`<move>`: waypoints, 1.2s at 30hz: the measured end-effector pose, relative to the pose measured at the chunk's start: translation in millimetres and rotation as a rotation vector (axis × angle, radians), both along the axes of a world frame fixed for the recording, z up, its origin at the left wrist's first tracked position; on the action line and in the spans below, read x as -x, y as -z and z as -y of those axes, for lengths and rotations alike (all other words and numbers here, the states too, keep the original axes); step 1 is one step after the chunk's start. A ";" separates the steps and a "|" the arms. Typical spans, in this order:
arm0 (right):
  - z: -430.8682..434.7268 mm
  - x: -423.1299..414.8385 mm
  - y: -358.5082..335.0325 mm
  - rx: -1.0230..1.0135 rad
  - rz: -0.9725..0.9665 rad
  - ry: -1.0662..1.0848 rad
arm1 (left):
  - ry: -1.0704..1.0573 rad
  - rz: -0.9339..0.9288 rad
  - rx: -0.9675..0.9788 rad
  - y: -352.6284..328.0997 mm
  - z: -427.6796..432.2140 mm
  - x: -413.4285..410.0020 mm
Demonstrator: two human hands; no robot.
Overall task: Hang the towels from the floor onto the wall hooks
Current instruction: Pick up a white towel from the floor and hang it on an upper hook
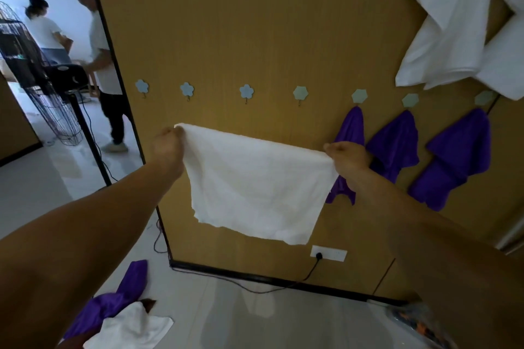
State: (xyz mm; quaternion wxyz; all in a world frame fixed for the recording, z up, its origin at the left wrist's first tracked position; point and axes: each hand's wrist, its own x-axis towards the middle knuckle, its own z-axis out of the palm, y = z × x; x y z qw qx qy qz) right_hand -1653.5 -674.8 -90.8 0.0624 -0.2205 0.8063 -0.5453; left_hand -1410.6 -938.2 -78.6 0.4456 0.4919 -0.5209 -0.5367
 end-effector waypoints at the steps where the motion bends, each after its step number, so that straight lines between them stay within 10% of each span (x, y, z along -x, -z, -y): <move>1: -1.2 0.0 -1.5 -0.019 -0.016 -0.017 | -0.003 -0.021 0.005 0.0 -1.0 -0.2; 28: -37.3 7.7 -12.8 0.138 0.037 -0.173 | 0.172 0.024 -0.079 8.7 11.6 6.9; 36: -40.8 11.1 -11.2 -0.013 -0.248 -0.092 | 0.091 0.014 -0.027 3.5 8.3 14.1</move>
